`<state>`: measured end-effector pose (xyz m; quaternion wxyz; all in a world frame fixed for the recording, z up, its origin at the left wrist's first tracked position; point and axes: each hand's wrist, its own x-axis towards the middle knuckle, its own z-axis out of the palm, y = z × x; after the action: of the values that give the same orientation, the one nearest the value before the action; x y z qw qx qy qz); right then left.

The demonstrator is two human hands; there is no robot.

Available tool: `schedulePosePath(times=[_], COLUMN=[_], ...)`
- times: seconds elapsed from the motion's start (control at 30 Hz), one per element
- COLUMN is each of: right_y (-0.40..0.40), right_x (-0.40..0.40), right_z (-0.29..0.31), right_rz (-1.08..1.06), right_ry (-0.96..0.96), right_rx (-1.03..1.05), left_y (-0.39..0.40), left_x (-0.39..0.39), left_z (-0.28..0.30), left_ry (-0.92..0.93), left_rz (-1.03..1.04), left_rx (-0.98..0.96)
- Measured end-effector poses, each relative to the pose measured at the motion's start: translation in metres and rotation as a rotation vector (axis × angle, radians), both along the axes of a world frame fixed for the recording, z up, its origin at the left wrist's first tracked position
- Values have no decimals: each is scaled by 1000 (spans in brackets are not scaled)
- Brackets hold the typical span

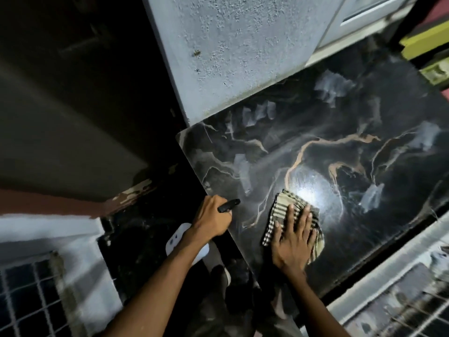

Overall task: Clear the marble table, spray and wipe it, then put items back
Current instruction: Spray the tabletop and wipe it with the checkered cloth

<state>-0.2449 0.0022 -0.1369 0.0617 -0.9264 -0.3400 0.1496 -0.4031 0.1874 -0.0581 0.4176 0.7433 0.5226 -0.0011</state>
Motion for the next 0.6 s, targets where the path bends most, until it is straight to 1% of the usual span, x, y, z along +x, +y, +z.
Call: schedulePosePath(times=[0.07, 0.17, 0.23, 0.37, 0.43, 0.5, 0.6], right_y=[-15, -31, -34, -23, -18, -13, 19], right_x=[-13, -22, -24, -29, -32, -31, -21], right_z=[2, 4, 4, 1, -2, -4, -5], right_rz=[-46, -65, -75, -158, -185, -214, -243], right_ry=[-2, -7, -5, -6, -21, -16, 10], right_rx=[-11, -26, -42, -63, -68, -67, -41], left_y=[5, 13, 20, 31, 37, 44, 55], left_x=[0, 5, 9, 12, 10, 4, -7], left_z=[1, 4, 5, 3, 3, 2, -1], left_ry=[-15, -60, -42, -12, -27, -54, -90], left_rz=[-27, -78, -116, -143, -114, -54, 95], left_rx=[0, -57, -63, 17, 30, -19, -78])
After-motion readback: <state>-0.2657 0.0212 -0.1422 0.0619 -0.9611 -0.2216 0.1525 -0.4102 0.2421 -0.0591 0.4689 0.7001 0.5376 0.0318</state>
